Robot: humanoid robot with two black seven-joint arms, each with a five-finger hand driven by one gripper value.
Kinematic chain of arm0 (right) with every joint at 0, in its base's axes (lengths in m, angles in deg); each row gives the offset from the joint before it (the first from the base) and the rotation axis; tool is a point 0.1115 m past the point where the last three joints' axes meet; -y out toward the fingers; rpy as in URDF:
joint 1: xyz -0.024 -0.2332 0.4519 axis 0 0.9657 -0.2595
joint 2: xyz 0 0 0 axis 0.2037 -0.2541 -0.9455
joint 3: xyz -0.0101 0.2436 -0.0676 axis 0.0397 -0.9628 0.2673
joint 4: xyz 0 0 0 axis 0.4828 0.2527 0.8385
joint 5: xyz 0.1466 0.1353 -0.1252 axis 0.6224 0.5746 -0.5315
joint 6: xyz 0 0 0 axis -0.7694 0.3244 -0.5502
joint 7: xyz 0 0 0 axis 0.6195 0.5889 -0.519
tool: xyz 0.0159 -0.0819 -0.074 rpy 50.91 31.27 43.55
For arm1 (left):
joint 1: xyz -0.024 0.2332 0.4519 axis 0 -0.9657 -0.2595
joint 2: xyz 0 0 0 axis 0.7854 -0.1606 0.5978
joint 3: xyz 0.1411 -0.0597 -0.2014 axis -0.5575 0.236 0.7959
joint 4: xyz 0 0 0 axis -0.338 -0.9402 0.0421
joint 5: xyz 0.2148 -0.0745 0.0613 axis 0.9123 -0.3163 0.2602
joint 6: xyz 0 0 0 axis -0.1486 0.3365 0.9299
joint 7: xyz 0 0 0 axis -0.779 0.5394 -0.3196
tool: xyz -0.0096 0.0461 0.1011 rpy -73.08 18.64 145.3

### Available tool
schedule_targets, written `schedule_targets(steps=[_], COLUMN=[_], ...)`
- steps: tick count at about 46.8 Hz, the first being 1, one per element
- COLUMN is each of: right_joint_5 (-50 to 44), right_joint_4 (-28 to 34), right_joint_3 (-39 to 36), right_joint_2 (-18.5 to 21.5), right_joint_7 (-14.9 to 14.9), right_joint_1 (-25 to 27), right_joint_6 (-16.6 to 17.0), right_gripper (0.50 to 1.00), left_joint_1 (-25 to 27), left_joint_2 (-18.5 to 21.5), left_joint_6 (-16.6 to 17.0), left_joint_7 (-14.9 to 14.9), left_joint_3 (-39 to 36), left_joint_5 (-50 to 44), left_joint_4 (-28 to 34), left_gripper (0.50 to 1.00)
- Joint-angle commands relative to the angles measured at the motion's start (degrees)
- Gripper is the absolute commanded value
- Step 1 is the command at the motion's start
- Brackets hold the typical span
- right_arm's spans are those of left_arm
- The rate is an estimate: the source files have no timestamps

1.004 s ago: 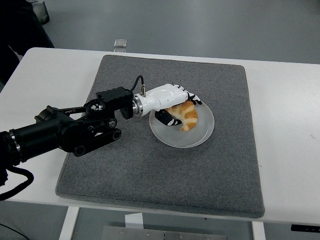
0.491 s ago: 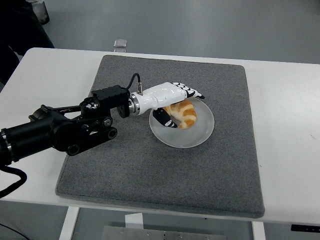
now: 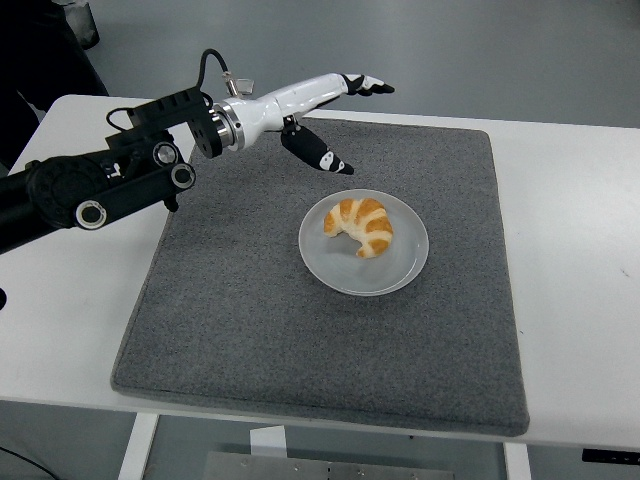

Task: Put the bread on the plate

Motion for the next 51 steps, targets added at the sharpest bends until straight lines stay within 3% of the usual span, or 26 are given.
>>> schedule_targets(steps=[1,16,22,30,34,41,51], right_joint_5=[0.0,0.0,0.0,0.0,0.0,0.0,0.0], right_joint_4=[0.0,0.0,0.0,0.0,0.0,0.0,0.0], right_joint_3=[0.0,0.0,0.0,-0.1,-0.1,-0.1,0.0], right_joint_2=[0.0,0.0,0.0,0.0,0.0,0.0,0.0], right_joint_7=[0.0,0.0,0.0,0.0,0.0,0.0,0.0], right_joint_1=[0.0,0.0,0.0,0.0,0.0,0.0,0.0], right_joint_6=[0.0,0.0,0.0,0.0,0.0,0.0,0.0], right_gripper=[0.952,0.952,0.952,0.952,0.952,0.952,0.952], left_joint_1=[1.6,2.3,1.7,1.5,0.9,-1.5,-6.5], left_joint_2=[2.0,8.2,9.9,11.1,11.3,11.0,10.6], left_joint_6=[-2.2,-7.5,-13.8,-25.6,-29.3,-31.5,-32.0], left_joint_7=[0.1,0.1,0.2,0.6,0.8,1.0,1.7], left_joint_3=[-0.1,3.7,5.4,5.6,5.5,5.6,5.6], left_joint_5=[-7.7,-24.8,-34.5,-49.0,-53.1,-57.1,-64.4], left_joint_4=[-0.3,-2.4,-6.5,-14.9,-19.0,-21.1,-21.2], left_gripper=[0.994,0.996,0.996,0.996,0.996,0.996,0.996])
